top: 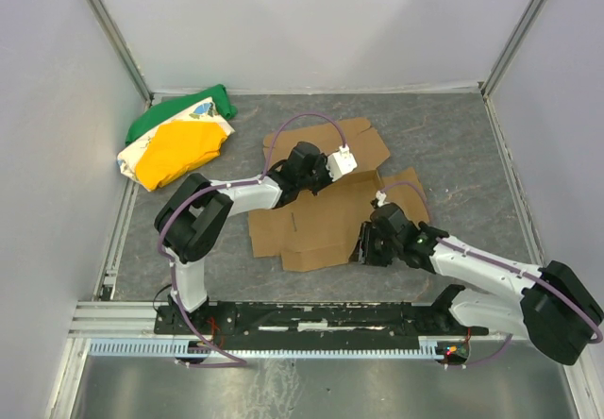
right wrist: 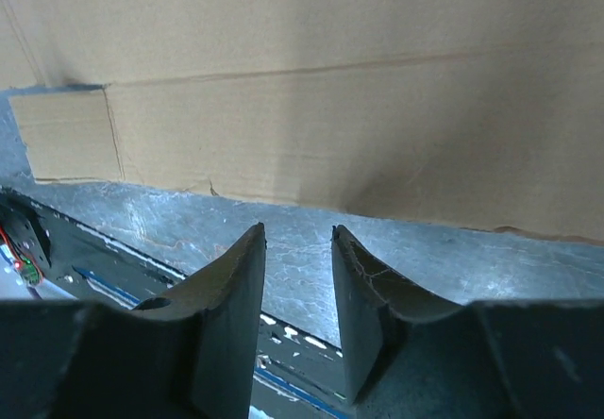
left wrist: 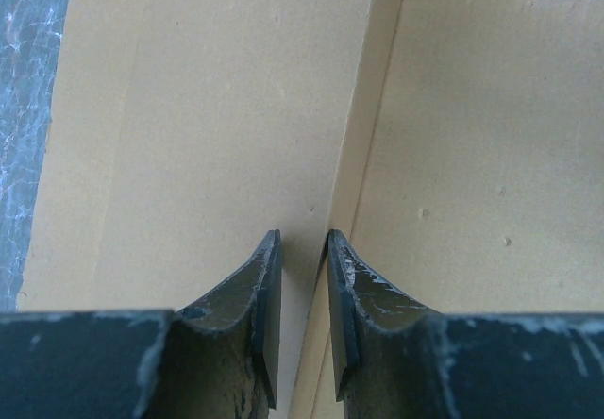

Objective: Fold the paper box

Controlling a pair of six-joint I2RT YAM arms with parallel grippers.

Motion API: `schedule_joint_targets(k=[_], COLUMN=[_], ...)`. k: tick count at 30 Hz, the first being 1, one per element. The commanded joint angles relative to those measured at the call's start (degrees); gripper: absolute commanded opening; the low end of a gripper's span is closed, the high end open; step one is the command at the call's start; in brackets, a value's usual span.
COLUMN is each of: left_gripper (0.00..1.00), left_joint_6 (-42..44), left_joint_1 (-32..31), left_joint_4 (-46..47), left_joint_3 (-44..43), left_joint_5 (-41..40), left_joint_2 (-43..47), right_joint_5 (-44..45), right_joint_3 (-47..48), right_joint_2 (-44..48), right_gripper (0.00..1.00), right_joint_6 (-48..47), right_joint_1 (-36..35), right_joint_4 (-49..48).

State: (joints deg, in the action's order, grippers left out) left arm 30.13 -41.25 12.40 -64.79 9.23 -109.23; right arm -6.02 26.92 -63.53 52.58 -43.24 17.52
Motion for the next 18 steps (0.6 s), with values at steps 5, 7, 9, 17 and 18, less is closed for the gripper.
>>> schedule_joint_targets(k=[5, 7, 9, 17, 18], left_gripper=[0.03, 0.03, 0.03, 0.03, 0.03], left_joint_6=[0.5, 0.5, 0.4, 0.6, 0.6], left_joint_1=[-0.2, -0.1, -0.1, -0.1, -0.2], left_joint_4=[0.3, 0.3, 0.3, 0.2, 0.2], left_joint_3=[-0.7, -0.7, -0.6, 0.1, 0.1], left_joint_5=[2.2, 2.4, 2.5, 2.7, 2.9], left_joint_2=[-1.1, -1.2, -1.2, -0.7, -0.6], right_joint_5=[0.1, 0.9, 1.1, 3.8, 4.5], right_joint_3=[1.4, 0.9, 0.7, 2.7, 3.0], right_joint_2=[2.6, 1.5, -0.8, -7.6, -8.2], right_gripper=[0.33, 0.28, 0.26, 0.26, 0.26], right_joint_6=[-1.2, -1.5, -1.9, -1.6, -1.6], right_joint_1=[-3.3, -3.6, -3.8, -4.8, -4.9], right_joint_4=[3.0, 3.3, 2.4, -0.6, -0.9])
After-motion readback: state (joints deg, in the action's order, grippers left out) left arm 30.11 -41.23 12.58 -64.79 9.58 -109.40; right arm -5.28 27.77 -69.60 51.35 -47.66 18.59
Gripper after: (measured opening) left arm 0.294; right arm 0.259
